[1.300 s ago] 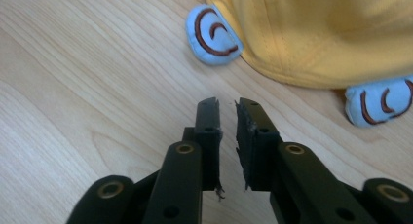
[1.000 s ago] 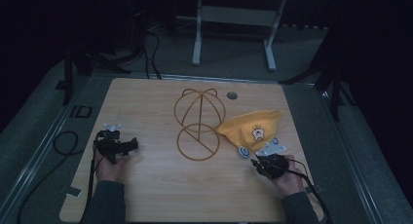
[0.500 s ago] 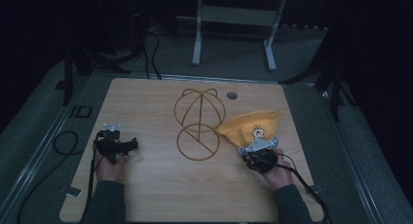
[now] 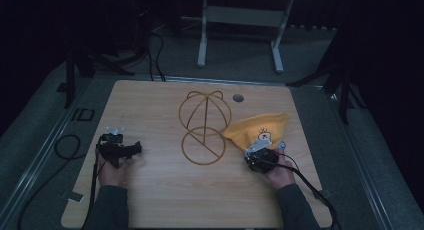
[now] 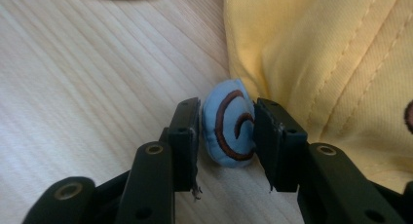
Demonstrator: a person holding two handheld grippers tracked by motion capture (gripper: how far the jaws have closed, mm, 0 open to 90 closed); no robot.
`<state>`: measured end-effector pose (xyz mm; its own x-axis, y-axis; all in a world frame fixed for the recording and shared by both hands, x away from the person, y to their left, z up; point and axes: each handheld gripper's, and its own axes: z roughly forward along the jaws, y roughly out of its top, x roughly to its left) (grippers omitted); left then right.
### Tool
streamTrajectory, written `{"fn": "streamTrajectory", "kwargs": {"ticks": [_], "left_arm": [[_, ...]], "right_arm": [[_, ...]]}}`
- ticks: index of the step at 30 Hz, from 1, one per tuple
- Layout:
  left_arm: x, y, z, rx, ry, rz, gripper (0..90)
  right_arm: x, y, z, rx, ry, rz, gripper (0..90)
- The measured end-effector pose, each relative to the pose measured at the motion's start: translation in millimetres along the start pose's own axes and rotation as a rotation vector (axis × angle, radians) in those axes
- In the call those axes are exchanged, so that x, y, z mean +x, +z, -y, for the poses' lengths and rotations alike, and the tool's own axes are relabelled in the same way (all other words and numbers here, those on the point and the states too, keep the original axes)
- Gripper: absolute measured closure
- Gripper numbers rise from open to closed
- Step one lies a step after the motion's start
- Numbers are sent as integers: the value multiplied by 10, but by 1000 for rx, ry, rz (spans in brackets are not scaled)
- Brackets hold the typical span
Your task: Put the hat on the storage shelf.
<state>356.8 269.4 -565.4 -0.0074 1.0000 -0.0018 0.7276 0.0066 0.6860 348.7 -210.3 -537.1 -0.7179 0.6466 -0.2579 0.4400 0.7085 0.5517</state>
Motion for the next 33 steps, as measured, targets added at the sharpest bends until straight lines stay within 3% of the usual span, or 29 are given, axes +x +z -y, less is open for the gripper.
{"fn": "streamTrajectory", "kwargs": {"ticks": [6,9,13,20,33], "left_arm": [[0,0,0,0,0,0,11],[0,0,0,0,0,0,11],[0,0,0,0,0,0,11],[0,0,0,0,0,0,11],[0,0,0,0,0,0,11]], "right_arm": [[-23,34,-10,15,8,10,644],[-55,31,-18,16,15,10,774],[-94,-9,-21,22,23,-4,820],[-114,-79,-16,25,11,-25,830],[-230,-399,-15,-10,16,-53,831]]}}
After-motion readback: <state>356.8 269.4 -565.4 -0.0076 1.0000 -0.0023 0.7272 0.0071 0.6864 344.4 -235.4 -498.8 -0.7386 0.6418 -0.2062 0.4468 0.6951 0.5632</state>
